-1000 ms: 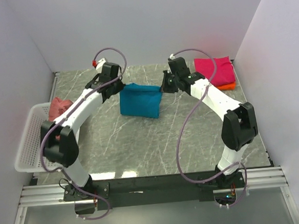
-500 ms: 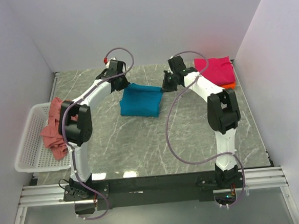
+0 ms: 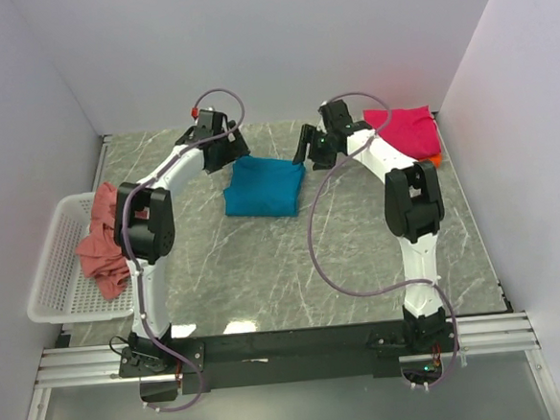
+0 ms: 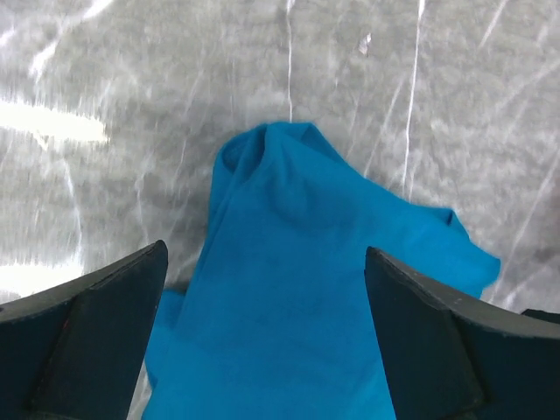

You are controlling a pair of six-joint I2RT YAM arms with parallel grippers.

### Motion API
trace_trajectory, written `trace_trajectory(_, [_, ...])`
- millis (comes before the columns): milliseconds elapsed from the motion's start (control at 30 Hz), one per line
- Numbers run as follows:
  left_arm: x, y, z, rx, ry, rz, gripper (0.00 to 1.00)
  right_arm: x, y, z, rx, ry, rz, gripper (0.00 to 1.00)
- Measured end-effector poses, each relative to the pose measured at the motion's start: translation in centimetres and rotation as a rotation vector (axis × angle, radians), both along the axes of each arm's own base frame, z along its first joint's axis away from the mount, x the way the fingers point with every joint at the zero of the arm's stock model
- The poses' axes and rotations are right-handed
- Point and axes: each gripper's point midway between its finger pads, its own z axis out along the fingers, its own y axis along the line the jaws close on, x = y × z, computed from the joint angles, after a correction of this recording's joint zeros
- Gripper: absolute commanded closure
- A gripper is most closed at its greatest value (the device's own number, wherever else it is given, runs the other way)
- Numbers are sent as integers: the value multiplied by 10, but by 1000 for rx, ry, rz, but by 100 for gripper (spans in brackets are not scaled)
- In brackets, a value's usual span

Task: Fold and stack the t-shirts
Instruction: Fold the tshirt

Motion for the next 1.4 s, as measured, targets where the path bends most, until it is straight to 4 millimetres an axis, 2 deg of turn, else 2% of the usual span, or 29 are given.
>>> trace_trajectory(167, [-28,5,13,-17,3,-7,1,-39,1,-8,3,52,22,24])
trace_trajectory(267, [-49,10,30,-34,-13,-7,1,-64,14,-6,4,68,63,20])
trace_trajectory(333, [-63,12,41,-54,-24,-3,1,-72,28,5,12,46,99,20])
trace_trajectory(433, [-84,16,55,-88,-44,5,0,-80,49,33,26,-22,154,16])
trace_trajectory(533, [-109,21,55,-106,-31,20,1,-85,72,62,66,-96,211,14])
trace_trajectory(633, [-134,31,50,-108,-11,53,1,-89,94,79,129,-140,264,14])
trace_trajectory(733, [-160,41,47,-108,4,83,0,-91,109,72,178,-119,285,13])
trace_trajectory(800, [-172,46,48,-112,-4,97,1,-88,115,57,199,-90,287,13])
trace_trajectory(967, [-182,48,49,-120,-5,116,1,-106,111,-20,185,86,258,12])
trace_trajectory(1000, [-182,48,47,-118,0,116,1,-114,106,-43,169,144,240,12])
trace_trajectory(1033, [-183,48,45,-117,6,115,1,-116,107,-47,184,158,239,12])
trace_trajectory(1267, [-184,49,30,-97,49,129,1,-109,98,-42,169,147,214,12])
trace_trajectory(1400, [-184,50,33,-105,41,139,1,-110,88,-26,110,116,209,12])
